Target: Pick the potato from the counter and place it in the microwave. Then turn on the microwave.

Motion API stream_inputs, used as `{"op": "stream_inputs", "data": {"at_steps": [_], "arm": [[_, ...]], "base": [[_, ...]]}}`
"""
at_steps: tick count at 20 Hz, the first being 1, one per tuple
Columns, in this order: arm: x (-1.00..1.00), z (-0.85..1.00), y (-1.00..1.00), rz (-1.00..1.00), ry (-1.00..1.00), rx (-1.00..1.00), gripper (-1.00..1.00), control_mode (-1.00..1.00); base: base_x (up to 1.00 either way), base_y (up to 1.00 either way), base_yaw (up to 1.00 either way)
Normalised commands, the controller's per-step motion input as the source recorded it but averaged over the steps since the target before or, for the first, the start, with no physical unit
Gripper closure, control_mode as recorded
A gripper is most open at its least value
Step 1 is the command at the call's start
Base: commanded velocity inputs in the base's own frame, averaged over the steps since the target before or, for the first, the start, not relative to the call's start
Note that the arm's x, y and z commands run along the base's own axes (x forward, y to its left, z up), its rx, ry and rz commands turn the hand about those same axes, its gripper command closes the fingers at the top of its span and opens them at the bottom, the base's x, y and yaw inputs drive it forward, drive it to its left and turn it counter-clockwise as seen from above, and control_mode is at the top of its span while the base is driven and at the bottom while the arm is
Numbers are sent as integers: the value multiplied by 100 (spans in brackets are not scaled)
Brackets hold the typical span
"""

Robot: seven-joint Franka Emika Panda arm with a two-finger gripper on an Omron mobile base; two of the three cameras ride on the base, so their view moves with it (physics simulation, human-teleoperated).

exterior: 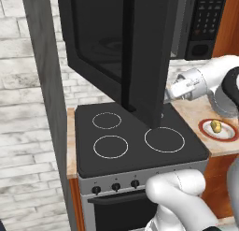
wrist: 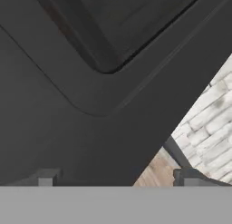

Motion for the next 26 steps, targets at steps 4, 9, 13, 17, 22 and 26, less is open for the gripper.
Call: {"op": "stream_inputs", "data": {"at_steps": [4, 9, 13, 17, 22, 26], "arm": [[-52, 12, -8, -16, -17, 6, -100, -100], [-31, 29, -36, -18, -16, 4, -100, -100], [-24, 34, -70, -17, -8, 6, -100, -100], [-6, 30, -97, -15, 0, 12, -100, -100], [23, 7, -77, -28, 0, 1, -100, -100], [63, 1, -67, -34, 1, -2, -100, -100]], "base": [[0, 0, 0], [0, 0, 0], [0, 0, 0], [0, 0, 0], [0, 0, 0], [0, 0, 0]]}}
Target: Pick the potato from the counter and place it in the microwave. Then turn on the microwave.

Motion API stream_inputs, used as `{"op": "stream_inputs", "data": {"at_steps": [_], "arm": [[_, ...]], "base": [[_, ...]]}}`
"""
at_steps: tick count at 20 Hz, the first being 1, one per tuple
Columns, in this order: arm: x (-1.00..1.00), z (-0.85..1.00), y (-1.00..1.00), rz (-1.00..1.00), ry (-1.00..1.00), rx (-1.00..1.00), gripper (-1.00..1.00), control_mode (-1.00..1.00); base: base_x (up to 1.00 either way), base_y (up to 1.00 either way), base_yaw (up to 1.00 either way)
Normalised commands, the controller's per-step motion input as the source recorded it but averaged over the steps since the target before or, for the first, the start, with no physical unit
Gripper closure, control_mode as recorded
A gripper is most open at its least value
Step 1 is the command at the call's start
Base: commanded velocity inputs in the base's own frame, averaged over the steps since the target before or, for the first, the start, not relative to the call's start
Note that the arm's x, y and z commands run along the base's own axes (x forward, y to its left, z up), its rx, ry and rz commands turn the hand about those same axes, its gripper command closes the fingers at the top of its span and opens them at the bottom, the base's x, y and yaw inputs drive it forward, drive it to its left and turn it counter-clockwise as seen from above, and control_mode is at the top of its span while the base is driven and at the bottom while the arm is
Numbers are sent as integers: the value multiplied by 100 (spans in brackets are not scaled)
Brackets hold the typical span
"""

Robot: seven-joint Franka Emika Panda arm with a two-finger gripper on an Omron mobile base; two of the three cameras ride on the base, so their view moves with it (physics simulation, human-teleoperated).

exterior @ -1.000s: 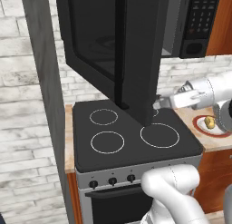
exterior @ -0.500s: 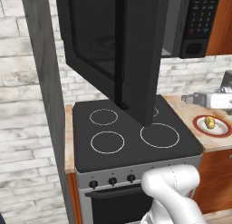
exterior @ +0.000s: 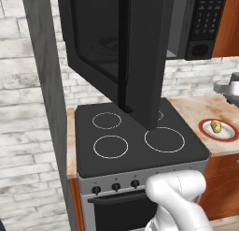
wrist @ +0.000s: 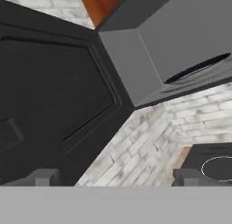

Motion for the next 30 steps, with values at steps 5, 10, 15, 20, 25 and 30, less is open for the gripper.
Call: {"op": "stream_inputs", "data": {"at_steps": [5, 10, 15, 20, 25, 30], "arm": [[62, 0, -55, -32, 1, -10, -100, -100], [48, 0, -57, -25, 9, -16, -100, -100], [58, -2, -52, -19, 21, -17, -100, -100], [56, -15, -52, -15, 31, -12, -100, -100], [51, -50, -51, -13, 32, -5, -100, -100], [39, -59, -49, -9, 32, -3, -100, -100]], "base": [[0, 0, 0], [0, 0, 0], [0, 0, 0], [0, 0, 0], [0, 0, 0], [0, 0, 0]]}}
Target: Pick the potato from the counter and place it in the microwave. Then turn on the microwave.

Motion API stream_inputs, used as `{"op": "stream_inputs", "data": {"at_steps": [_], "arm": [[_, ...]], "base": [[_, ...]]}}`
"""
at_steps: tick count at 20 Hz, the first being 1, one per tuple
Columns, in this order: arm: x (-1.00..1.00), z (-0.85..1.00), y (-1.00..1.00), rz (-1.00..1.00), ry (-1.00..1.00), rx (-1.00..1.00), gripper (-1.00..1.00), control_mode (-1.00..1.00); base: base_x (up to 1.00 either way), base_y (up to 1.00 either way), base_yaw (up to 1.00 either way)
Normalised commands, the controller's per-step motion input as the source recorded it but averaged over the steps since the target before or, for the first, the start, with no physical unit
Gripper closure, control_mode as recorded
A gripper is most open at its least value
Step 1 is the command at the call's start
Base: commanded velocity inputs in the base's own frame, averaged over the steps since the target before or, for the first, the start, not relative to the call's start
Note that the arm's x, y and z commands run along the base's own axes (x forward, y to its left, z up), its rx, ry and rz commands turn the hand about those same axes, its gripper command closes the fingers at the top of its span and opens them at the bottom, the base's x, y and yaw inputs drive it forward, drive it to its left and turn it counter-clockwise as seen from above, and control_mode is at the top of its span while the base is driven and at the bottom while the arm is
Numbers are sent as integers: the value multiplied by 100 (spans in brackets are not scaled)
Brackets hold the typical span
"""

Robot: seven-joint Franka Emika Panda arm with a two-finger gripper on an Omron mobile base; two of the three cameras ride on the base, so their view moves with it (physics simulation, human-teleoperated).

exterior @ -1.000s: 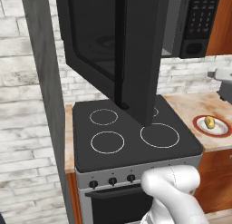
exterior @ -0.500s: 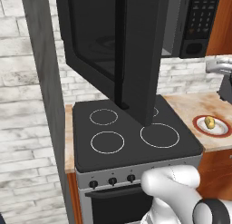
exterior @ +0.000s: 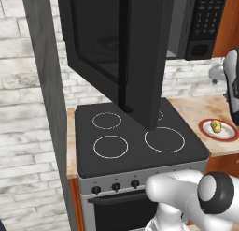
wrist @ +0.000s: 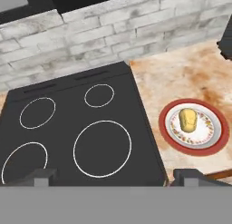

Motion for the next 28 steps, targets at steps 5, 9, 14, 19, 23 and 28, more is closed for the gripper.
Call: {"op": "stream_inputs", "data": {"at_steps": [5, 9, 14, 19, 23, 28], "arm": [[14, -48, -38, -7, 28, -4, -100, -100], [1, -53, -42, -8, 19, -4, -100, -100], [0, -62, -39, -7, 7, 0, -100, -100], [1, -59, -29, -4, 0, 0, -100, -100], [7, -46, -25, -2, 0, 0, -100, -100], [13, -44, -25, -2, 0, 0, -100, -100]], "base": [[0, 0, 0], [0, 0, 0], [0, 0, 0], [0, 0, 0], [0, 0, 0], [0, 0, 0]]}}
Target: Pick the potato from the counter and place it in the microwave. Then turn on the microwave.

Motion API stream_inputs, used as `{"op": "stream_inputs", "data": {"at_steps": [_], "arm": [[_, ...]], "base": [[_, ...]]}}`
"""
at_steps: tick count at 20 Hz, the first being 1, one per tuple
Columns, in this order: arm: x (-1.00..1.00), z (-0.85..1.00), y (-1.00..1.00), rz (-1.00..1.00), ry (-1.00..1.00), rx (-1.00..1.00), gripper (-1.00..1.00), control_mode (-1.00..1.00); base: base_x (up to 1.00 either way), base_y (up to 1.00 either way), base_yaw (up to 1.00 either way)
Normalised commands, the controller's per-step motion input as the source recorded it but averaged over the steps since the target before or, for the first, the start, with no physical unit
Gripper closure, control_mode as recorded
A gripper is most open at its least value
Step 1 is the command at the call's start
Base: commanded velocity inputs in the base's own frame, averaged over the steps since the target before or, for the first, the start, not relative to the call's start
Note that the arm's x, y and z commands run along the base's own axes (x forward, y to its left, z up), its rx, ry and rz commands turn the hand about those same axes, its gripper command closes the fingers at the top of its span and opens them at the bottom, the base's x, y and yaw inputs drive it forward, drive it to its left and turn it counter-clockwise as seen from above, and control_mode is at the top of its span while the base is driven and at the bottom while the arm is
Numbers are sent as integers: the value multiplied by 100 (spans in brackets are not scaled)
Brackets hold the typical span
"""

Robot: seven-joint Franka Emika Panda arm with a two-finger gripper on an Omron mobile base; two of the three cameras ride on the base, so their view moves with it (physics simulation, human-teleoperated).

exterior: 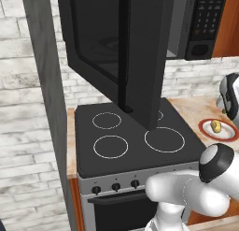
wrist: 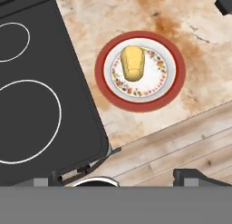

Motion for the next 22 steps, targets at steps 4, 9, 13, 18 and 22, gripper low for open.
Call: {"op": "stream_inputs", "data": {"at_steps": [4, 9, 13, 18, 22], "arm": [[24, -35, -20, 0, 0, 0, -100, -100], [29, -35, -20, 0, 0, 0, -100, -100], [30, -27, -22, 0, 0, 0, -100, -100], [17, -26, -12, 0, 0, 0, -100, -100], [23, -26, -10, 0, 0, 0, -100, -100]], "base": [[0, 0, 0], [0, 0, 0], [0, 0, 0], [0, 0, 0], [0, 0, 0]]}}
